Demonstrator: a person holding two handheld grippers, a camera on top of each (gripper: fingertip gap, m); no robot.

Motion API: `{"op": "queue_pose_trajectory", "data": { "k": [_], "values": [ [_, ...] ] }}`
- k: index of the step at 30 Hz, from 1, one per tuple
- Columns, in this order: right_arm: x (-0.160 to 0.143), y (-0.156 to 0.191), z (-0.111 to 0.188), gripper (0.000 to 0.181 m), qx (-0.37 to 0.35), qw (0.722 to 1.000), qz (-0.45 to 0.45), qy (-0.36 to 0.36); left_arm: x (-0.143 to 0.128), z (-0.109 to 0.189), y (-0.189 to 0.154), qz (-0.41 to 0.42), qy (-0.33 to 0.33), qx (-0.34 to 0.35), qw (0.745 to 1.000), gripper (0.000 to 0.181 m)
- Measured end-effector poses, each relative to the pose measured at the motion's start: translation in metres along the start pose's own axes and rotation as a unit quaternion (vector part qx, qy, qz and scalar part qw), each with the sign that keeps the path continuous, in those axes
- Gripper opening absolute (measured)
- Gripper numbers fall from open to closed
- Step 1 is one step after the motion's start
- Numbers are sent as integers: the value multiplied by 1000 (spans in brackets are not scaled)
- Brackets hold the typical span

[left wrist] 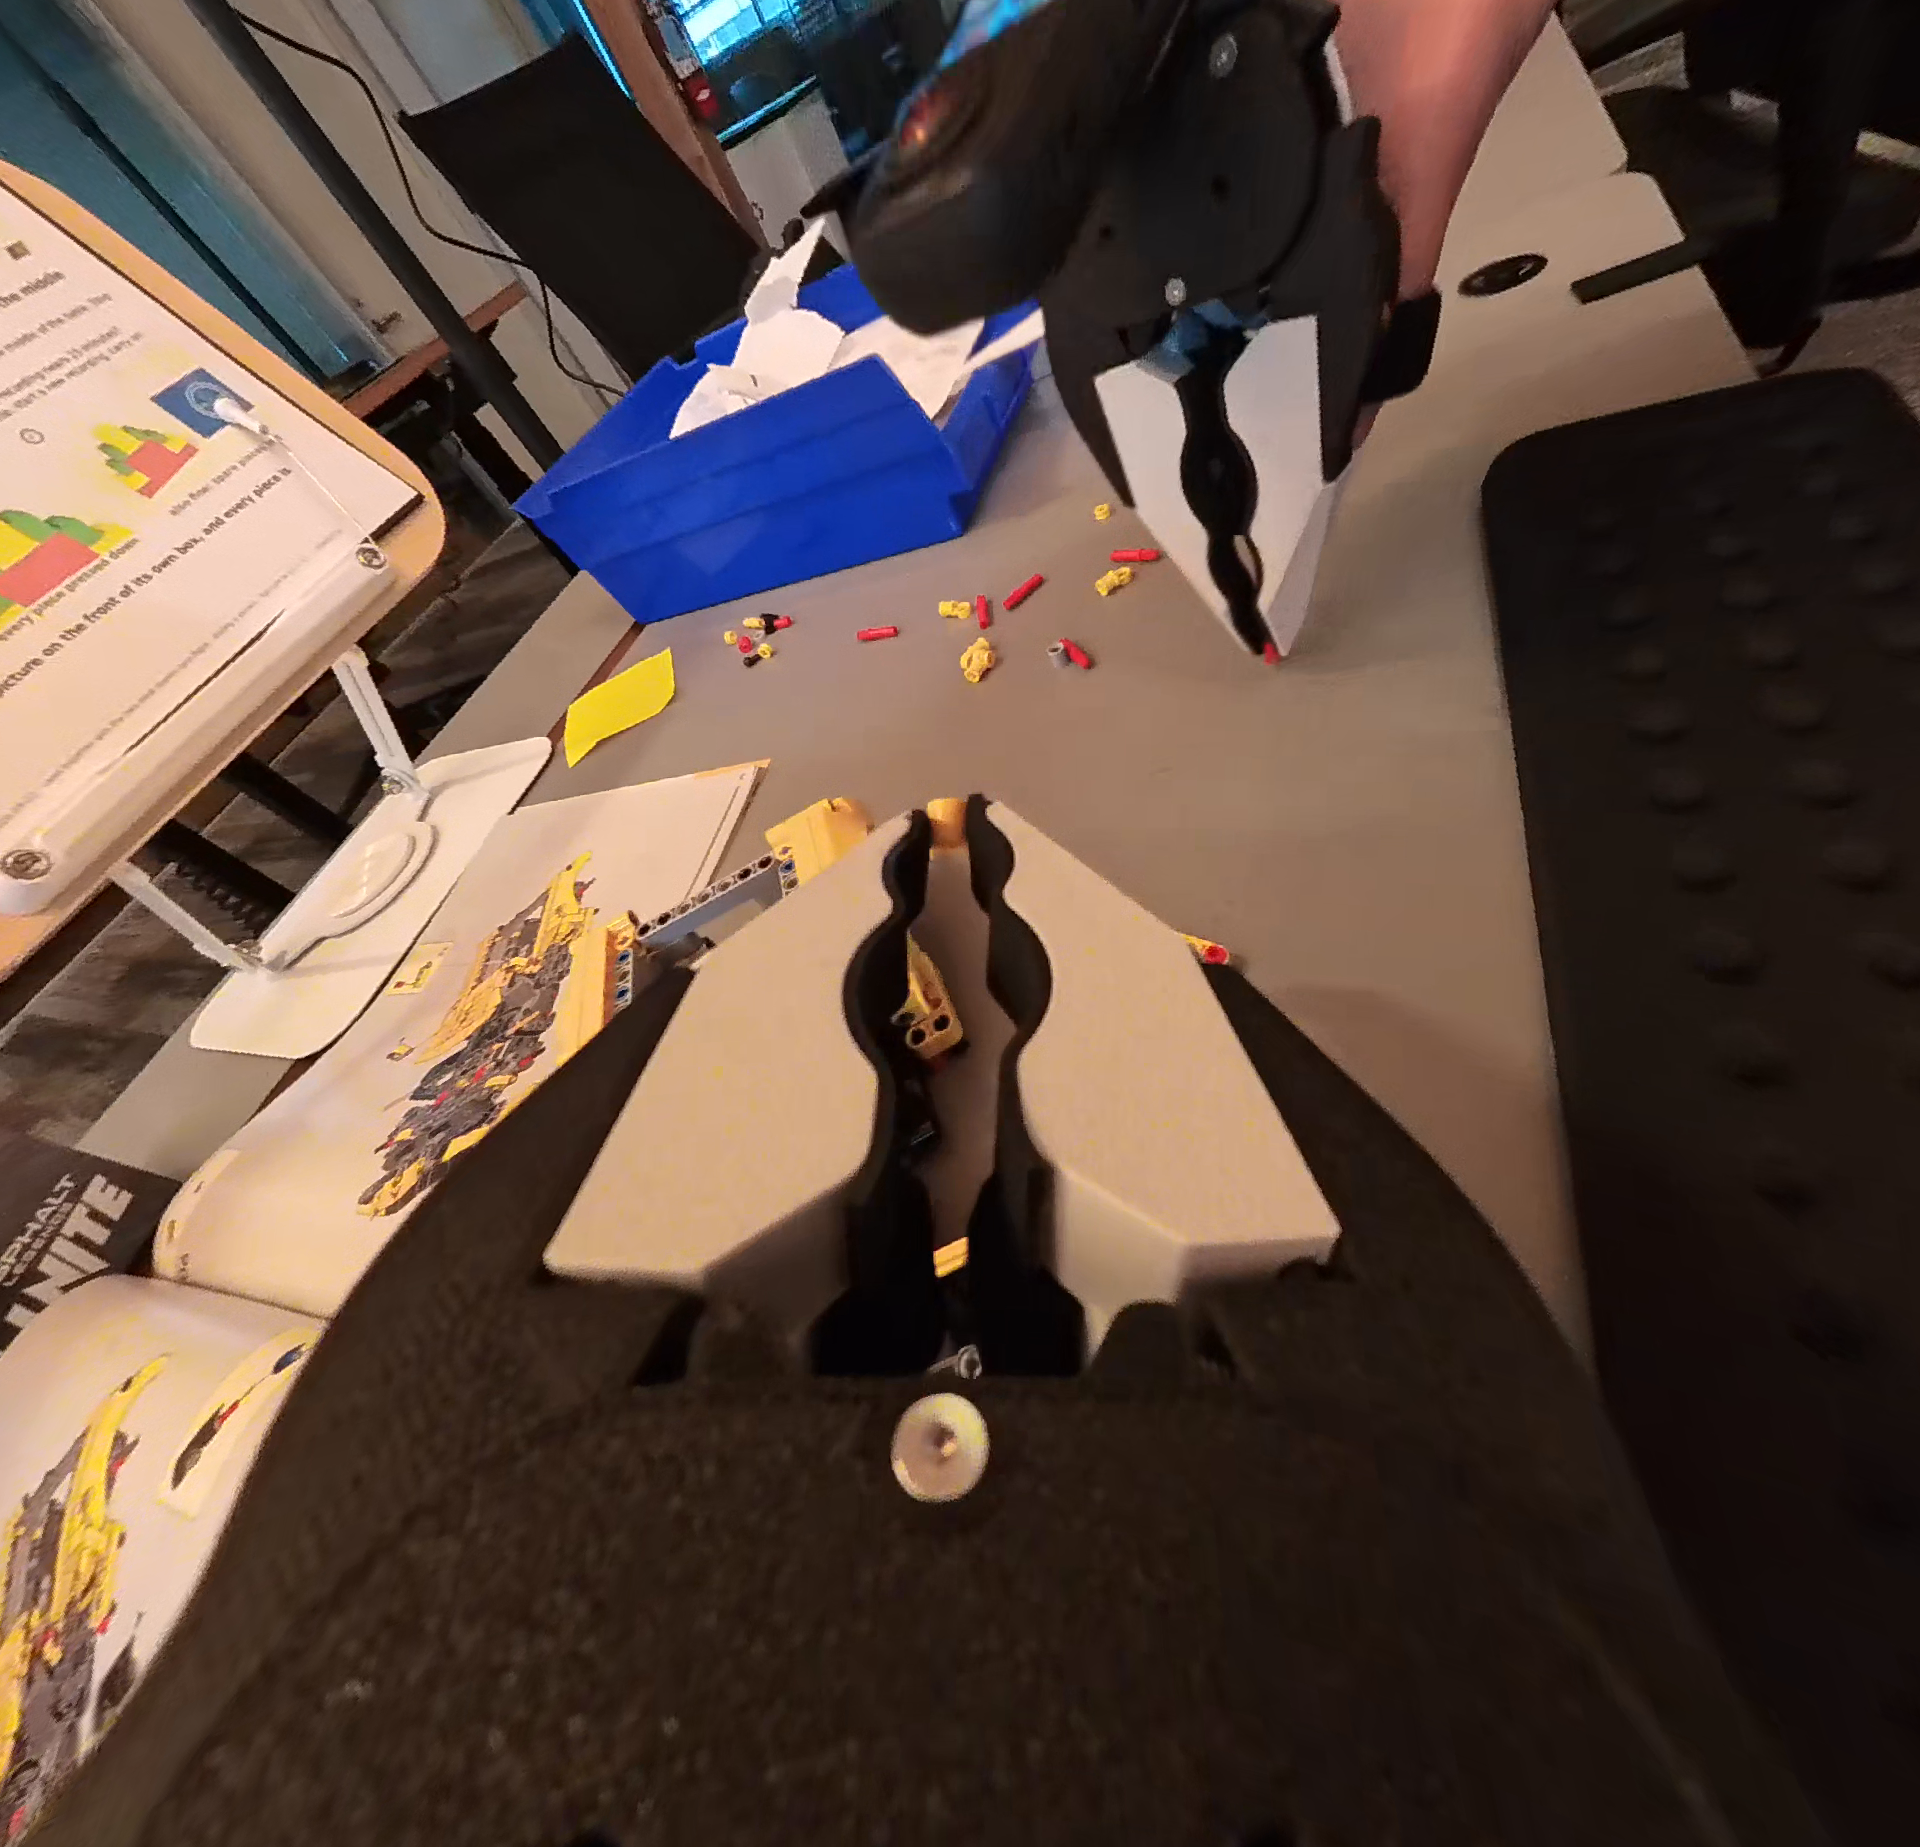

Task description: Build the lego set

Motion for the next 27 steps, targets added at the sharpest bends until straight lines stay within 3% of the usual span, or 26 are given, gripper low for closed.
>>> {"op": "queue_pose_trajectory", "data": {
  "k": [27],
  "values": [
    [-9,-2,-9,9,-12,999,2,32,-2,-1,1,2,6,-1,1000,7]
  ]
}}
Point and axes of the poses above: each gripper's, where its closed fingertips meet, z back along the fingers, x out of its top, y = z × x across the jaws, the point moved 10 cm from there along z, back along the fingers
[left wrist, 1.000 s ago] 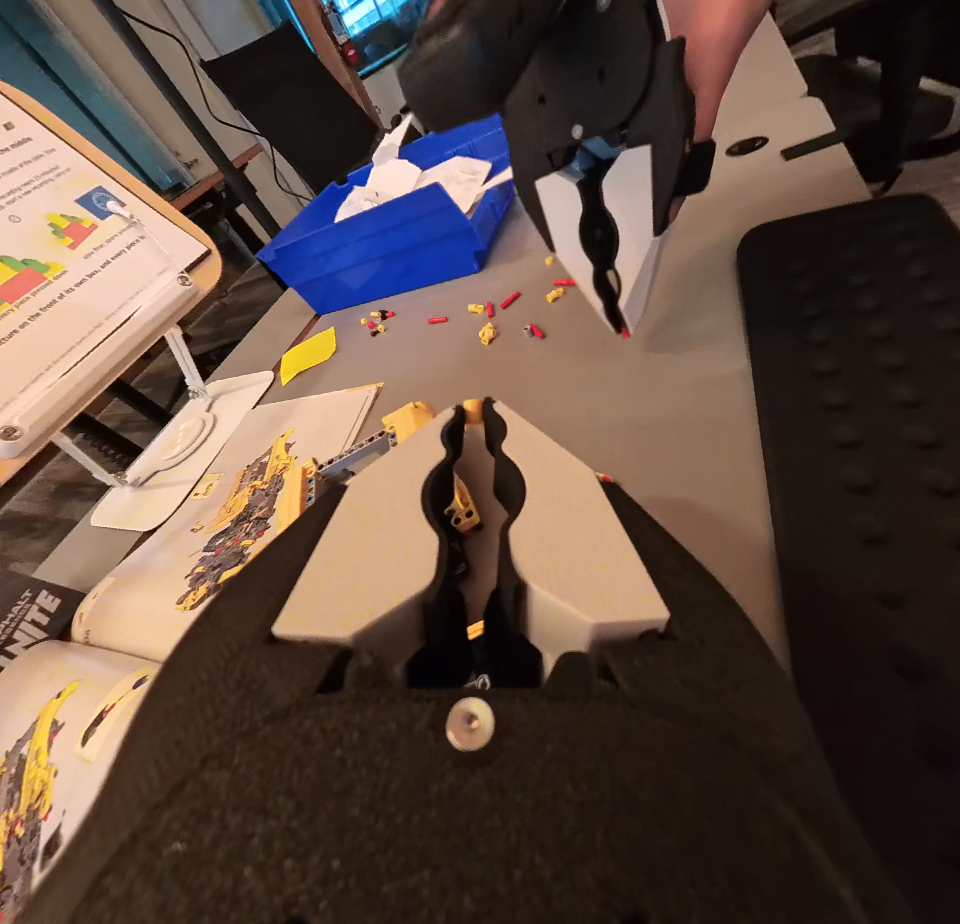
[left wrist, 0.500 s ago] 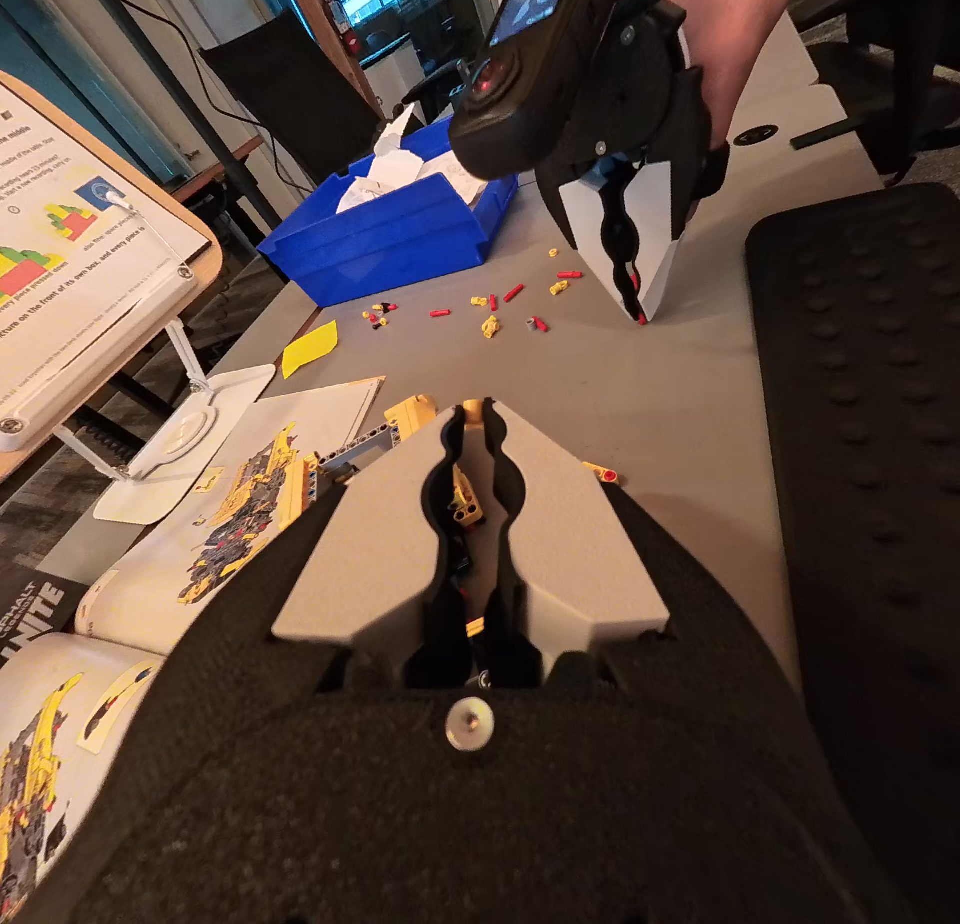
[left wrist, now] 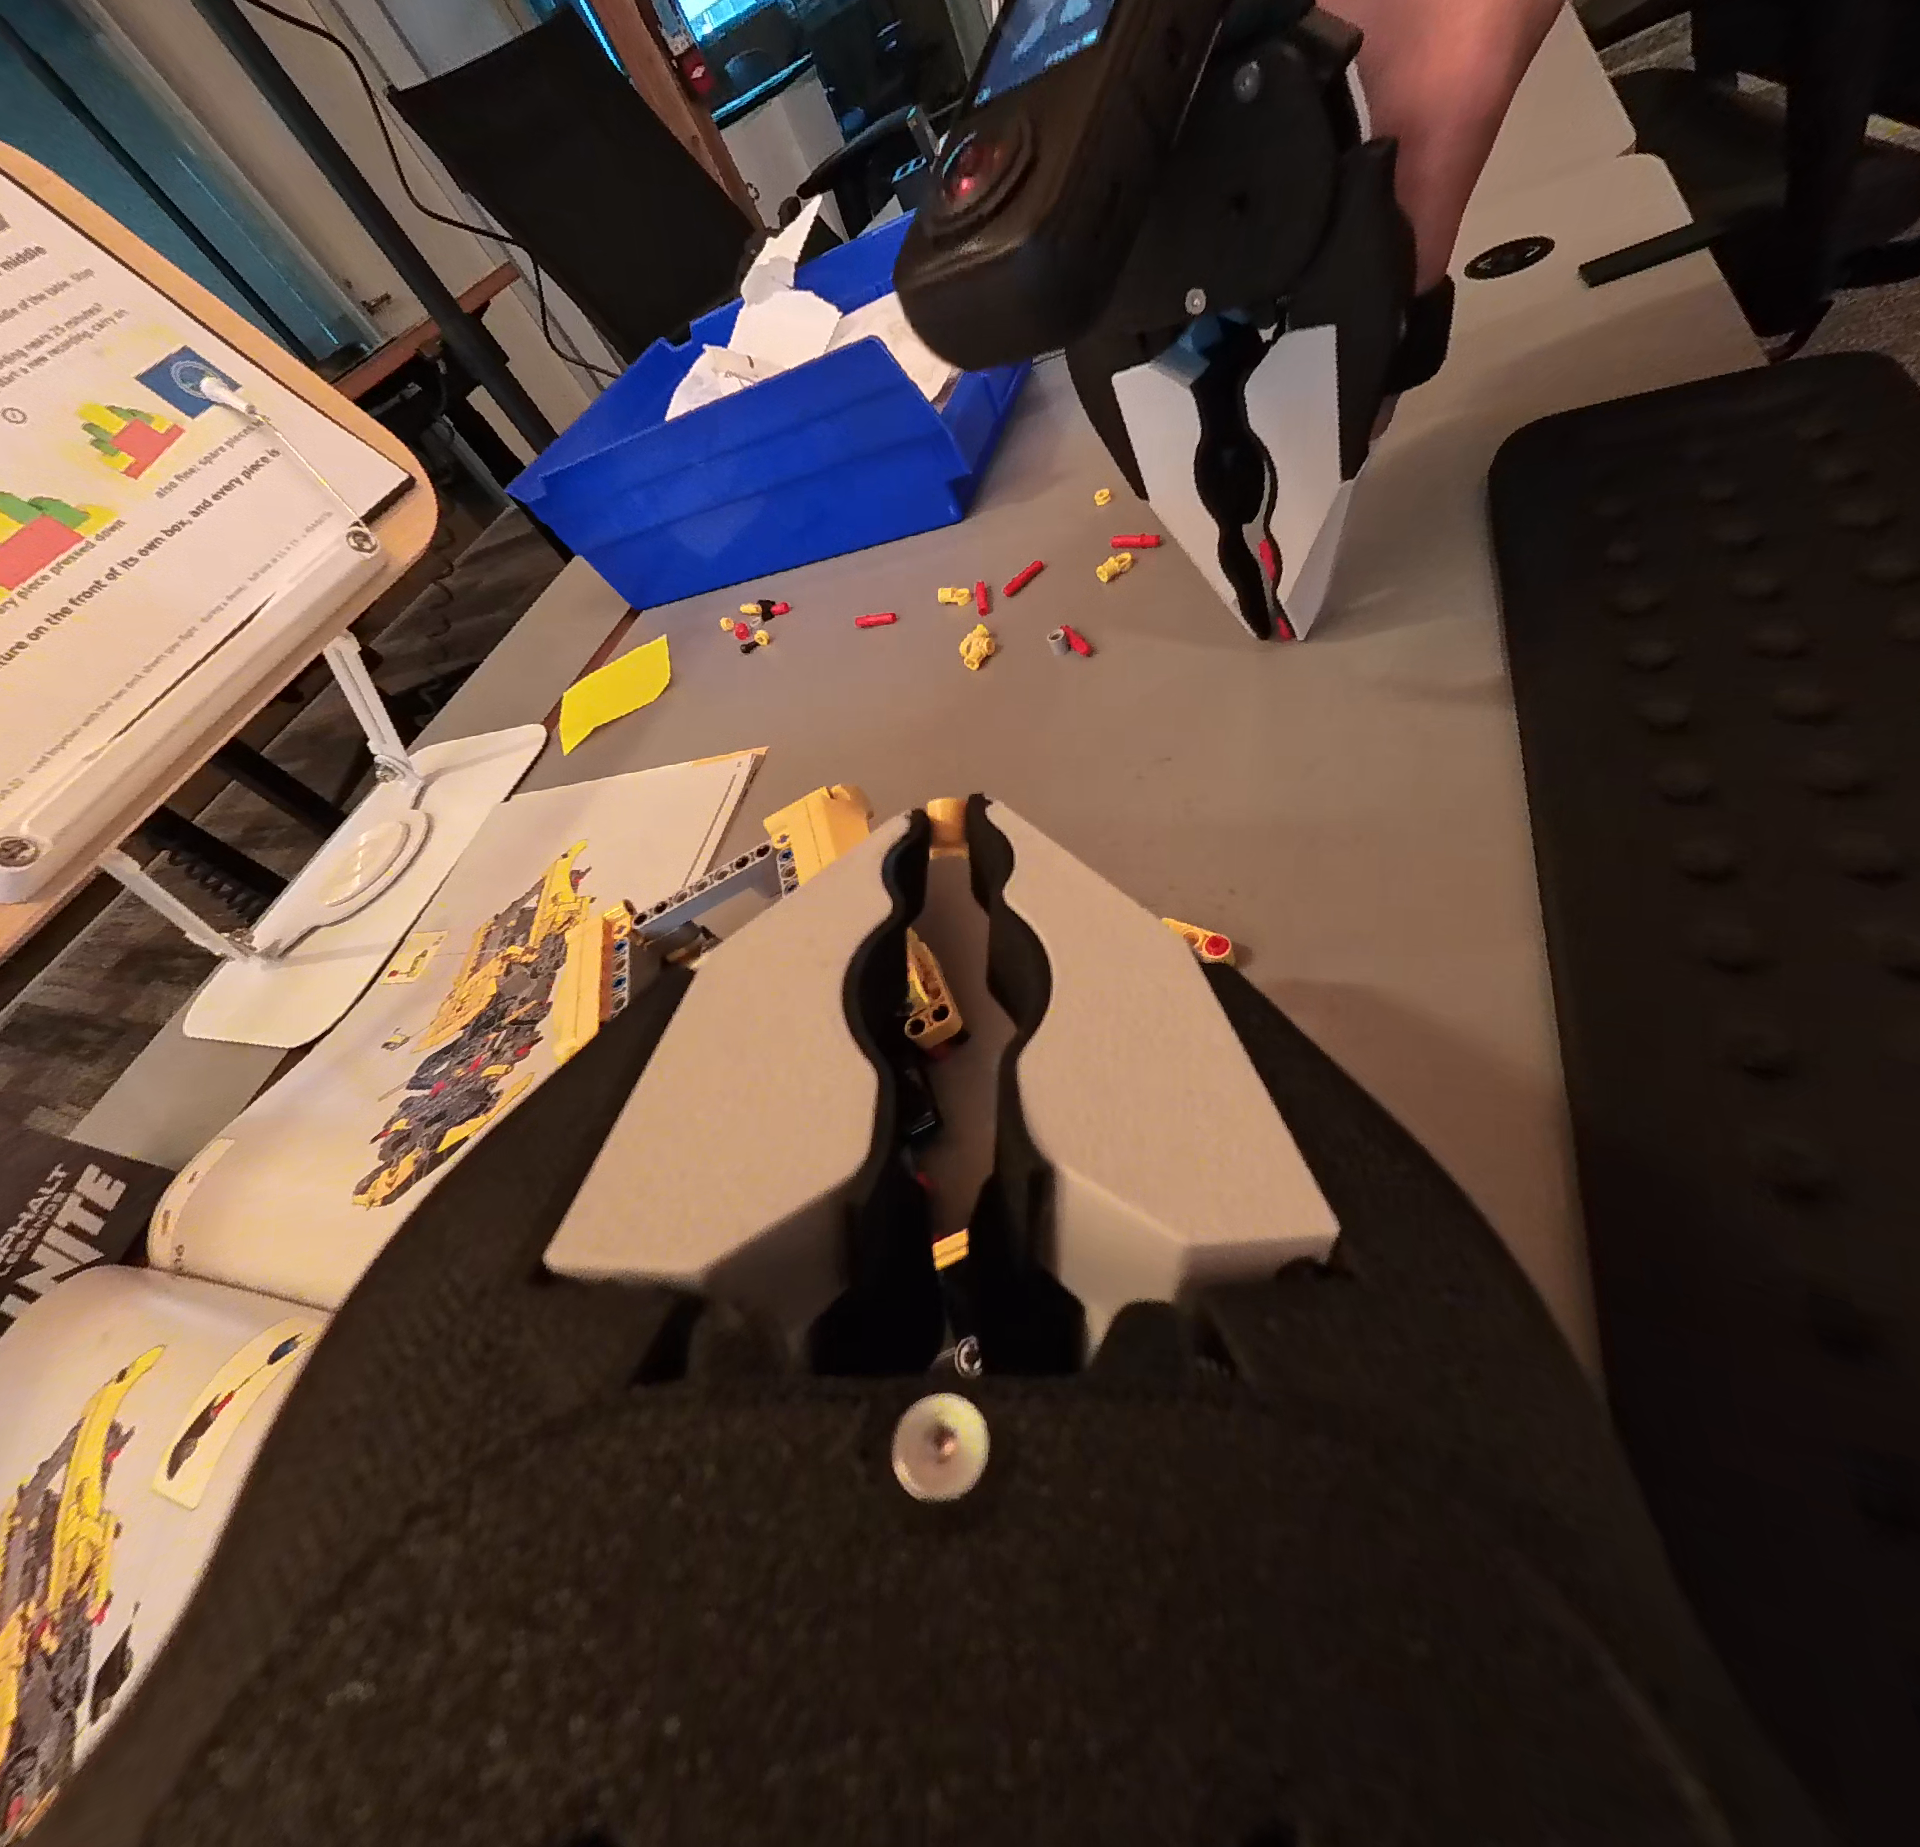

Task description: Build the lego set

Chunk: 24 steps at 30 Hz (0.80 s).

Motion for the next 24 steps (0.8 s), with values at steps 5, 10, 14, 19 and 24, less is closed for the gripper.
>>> {"op": "queue_pose_trajectory", "data": {
  "k": [5,10,14,19,24],
  "values": [
    [-2,1,2,9,-1,1000,0,-7,0,0,0,0,-1,0,1000,7],
    [-2,0,4,9,-2,1000,0,-8,0,0,0,-1,0,0,1000,7],
    [-1,1,4,9,1,1000,2,-7,0,0,0,-3,2,1,1000,7],
    [-1,2,4,11,7,1000,0,-6,0,0,-1,-4,2,0,1000,7],
    [-1,2,4,12,9,1000,-2,-10,0,0,-1,-4,2,0,1000,7]
  ]
}}
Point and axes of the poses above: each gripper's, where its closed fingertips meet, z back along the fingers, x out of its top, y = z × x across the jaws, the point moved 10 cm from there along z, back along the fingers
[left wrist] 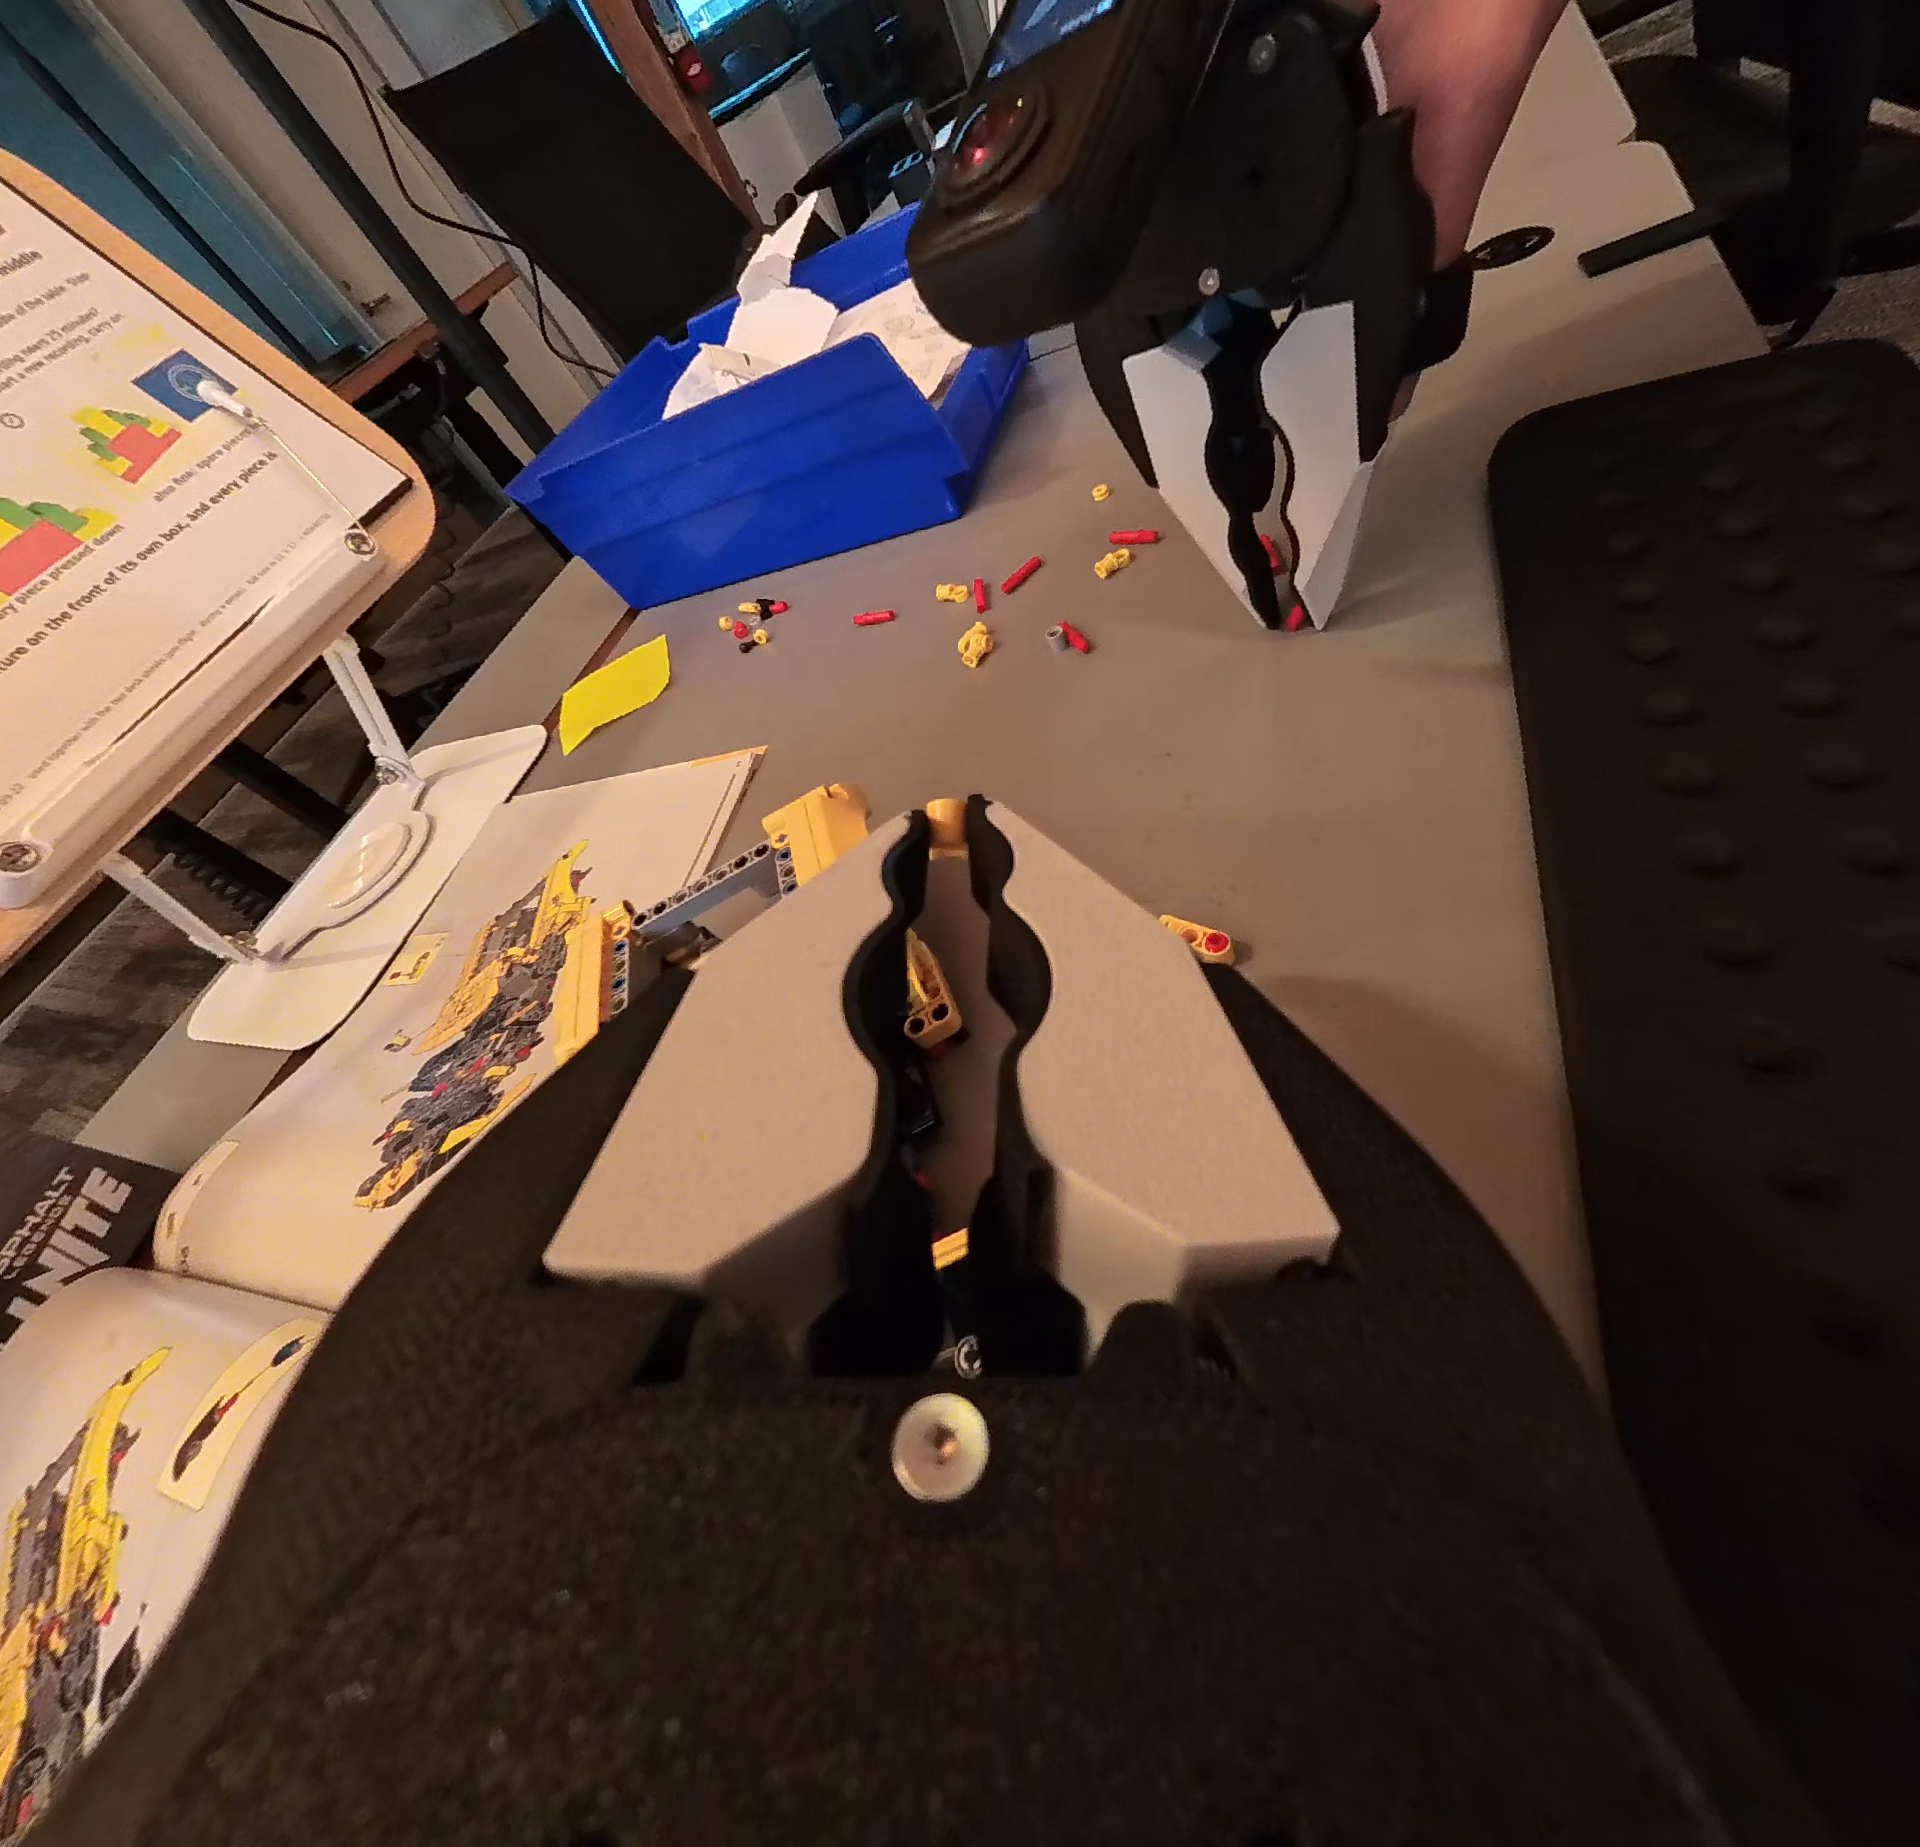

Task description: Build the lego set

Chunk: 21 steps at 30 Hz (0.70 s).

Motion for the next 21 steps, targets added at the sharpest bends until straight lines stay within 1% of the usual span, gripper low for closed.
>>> {"op": "queue_pose_trajectory", "data": {
  "k": [15,19,21],
  "values": [
    [-2,-6,7,12,-16,1000,2,2,0,0,0,-1,1,0,1000,7],
    [-3,-12,17,13,-32,999,-15,-18,0,0,0,-2,1,1,1000,7],
    [-13,-16,26,13,-38,998,-40,-38,0,0,0,-2,2,1,1000,7]
  ]
}}
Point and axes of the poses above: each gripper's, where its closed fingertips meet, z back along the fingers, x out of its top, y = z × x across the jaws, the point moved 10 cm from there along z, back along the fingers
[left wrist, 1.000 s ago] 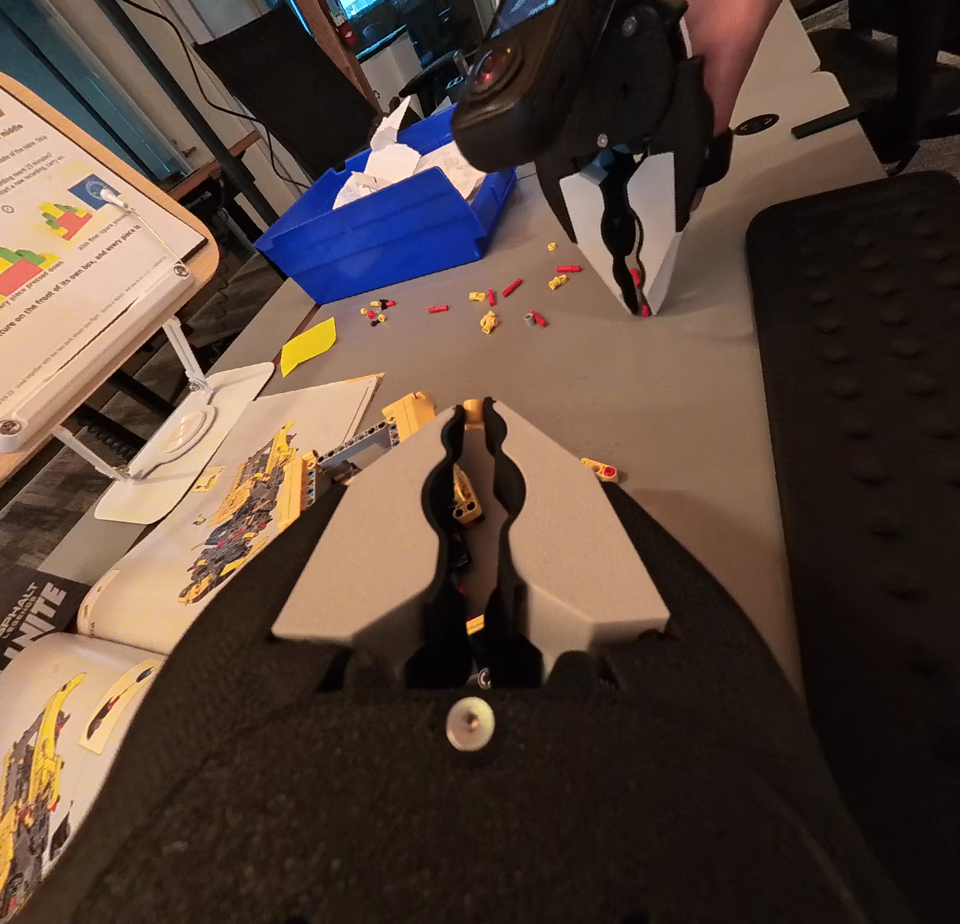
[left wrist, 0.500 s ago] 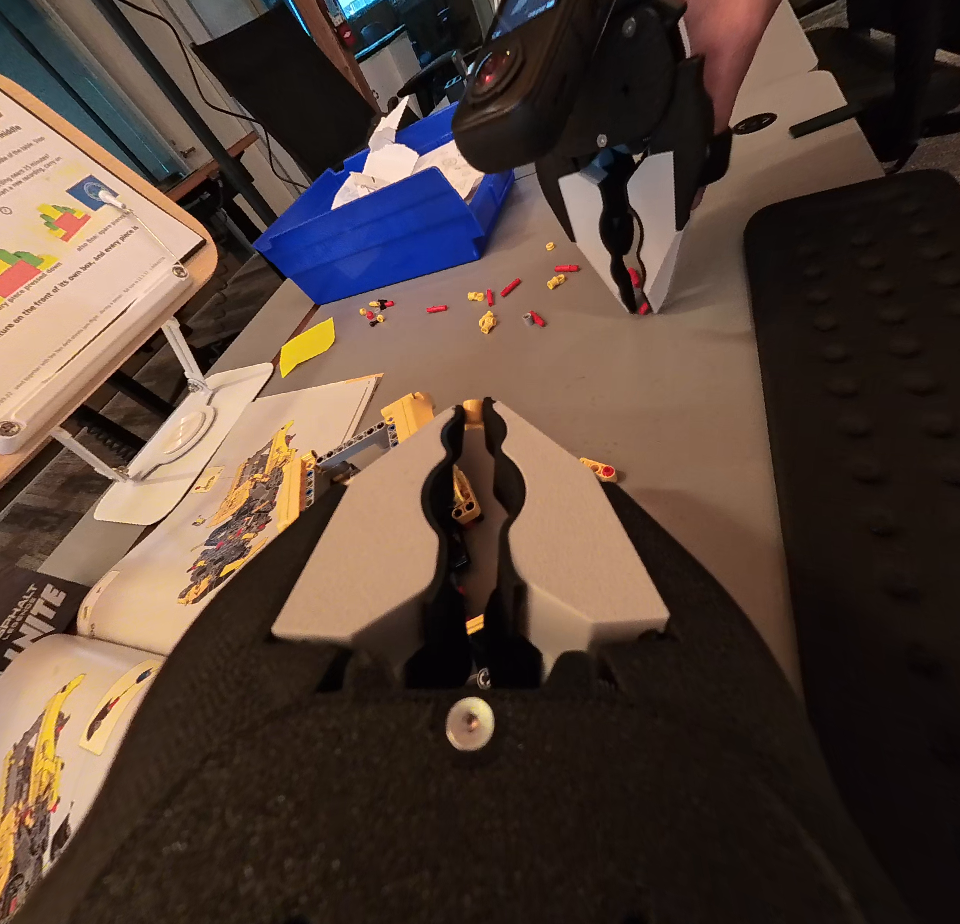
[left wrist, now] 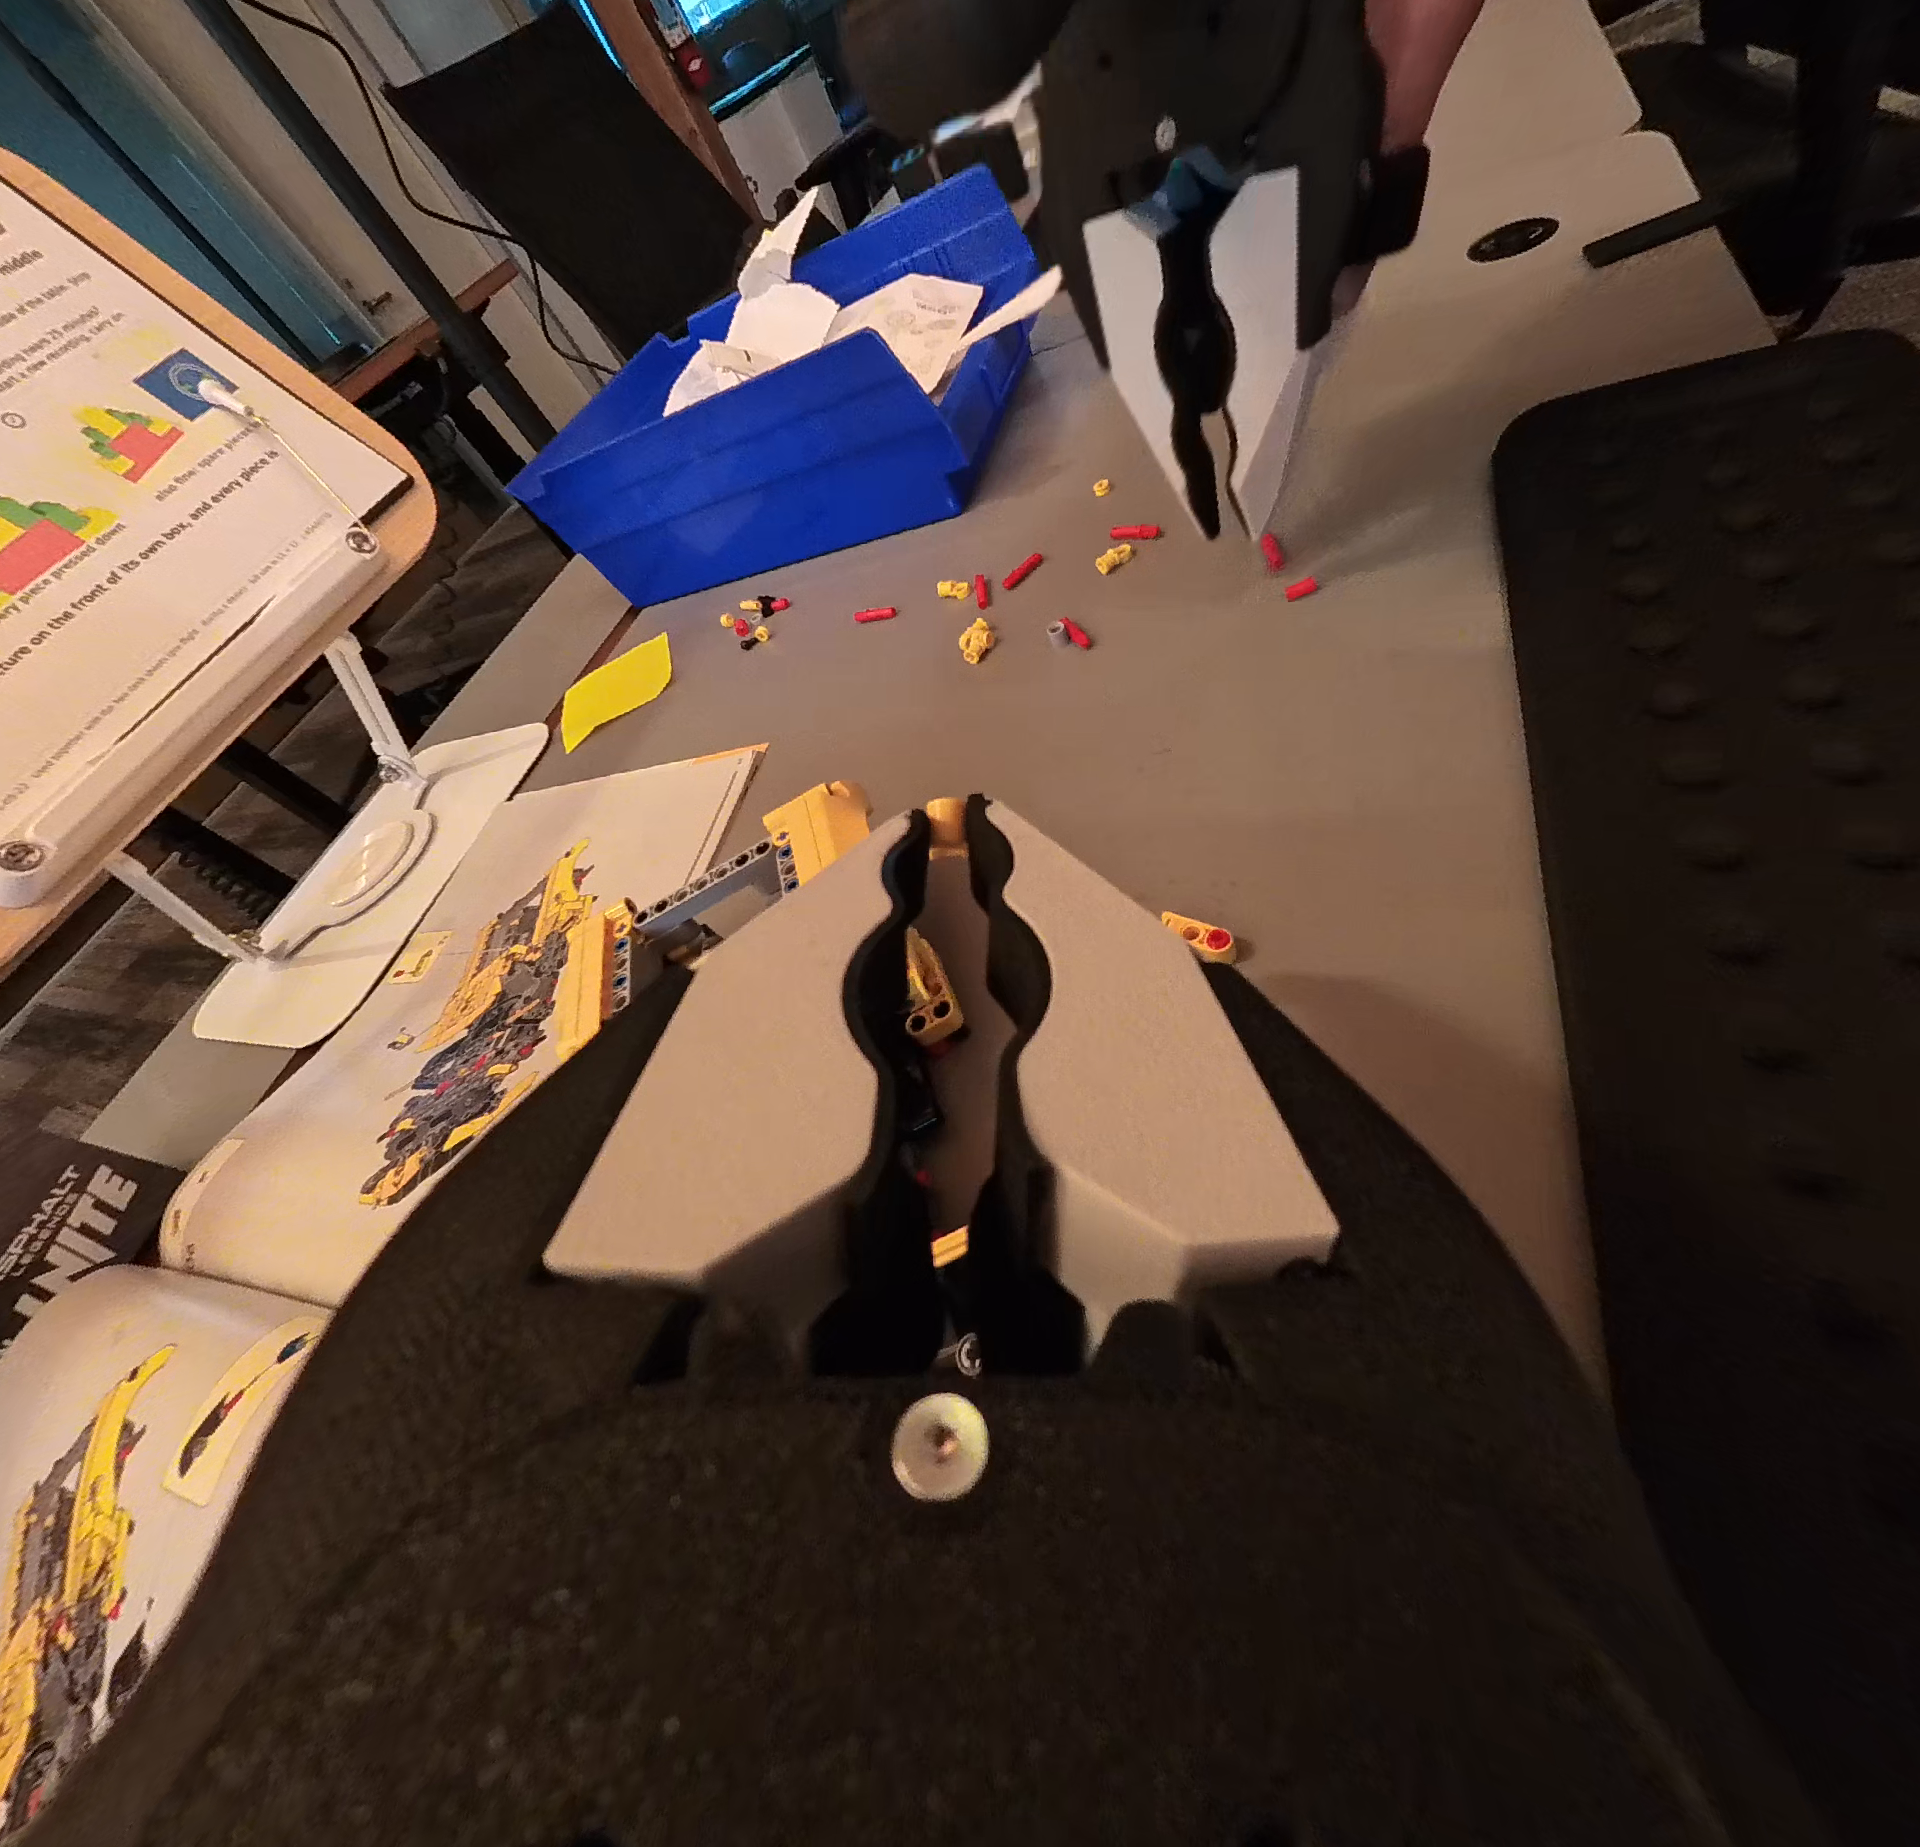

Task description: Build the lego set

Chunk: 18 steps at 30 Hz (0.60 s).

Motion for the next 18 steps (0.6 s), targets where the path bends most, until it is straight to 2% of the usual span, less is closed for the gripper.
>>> {"op": "queue_pose_trajectory", "data": {
  "k": [3,5,7,14,18],
  "values": [
    [-17,4,7,14,20,999,-19,-44,0,0,0,0,-1,-2,1000,7],
    [-21,13,4,13,26,995,-21,-96,1,-1,-1,0,-1,-4,1000,7],
    [-24,20,-2,13,24,993,-37,-114,1,-1,-2,-2,0,-5,1000,7],
    [-38,30,-14,14,-78,970,-127,-193,0,-2,-2,-2,1,-5,1000,7],
    [-46,45,-20,16,-129,952,-183,-211,0,-2,-3,-3,2,-6,1000,7]
  ]
}}
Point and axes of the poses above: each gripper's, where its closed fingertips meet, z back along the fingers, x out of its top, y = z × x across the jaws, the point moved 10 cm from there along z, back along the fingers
